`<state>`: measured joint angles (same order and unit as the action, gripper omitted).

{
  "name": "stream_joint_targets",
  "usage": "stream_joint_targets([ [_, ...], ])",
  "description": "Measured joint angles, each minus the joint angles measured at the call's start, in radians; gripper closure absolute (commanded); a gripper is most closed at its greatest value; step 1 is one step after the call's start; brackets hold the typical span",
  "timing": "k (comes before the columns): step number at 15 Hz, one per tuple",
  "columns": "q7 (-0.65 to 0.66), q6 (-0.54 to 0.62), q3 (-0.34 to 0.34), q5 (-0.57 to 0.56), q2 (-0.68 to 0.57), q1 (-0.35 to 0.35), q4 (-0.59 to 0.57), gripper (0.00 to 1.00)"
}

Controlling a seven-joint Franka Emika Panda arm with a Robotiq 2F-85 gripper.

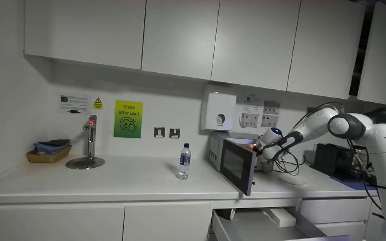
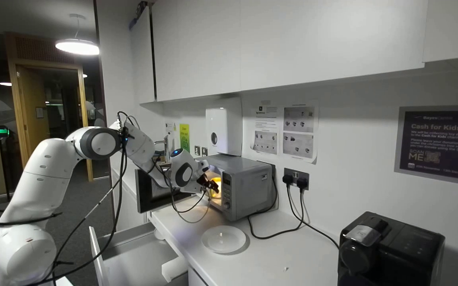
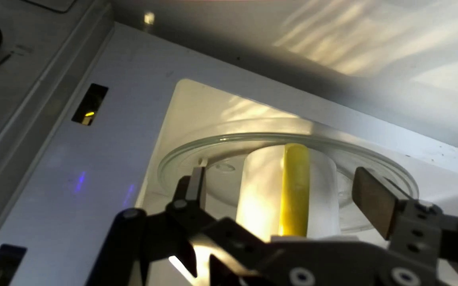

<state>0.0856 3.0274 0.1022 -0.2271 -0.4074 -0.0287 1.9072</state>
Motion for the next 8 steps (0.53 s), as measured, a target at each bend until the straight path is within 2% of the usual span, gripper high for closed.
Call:
stream_joint_targets([
  [5, 0.0, 0.038, -0.006, 0.011, -0.035, 0.001, -0.03, 0.0],
  [8, -0.002, 0.04, -0.027, 0.063, -0.046, 0.002, -0.043, 0.0],
])
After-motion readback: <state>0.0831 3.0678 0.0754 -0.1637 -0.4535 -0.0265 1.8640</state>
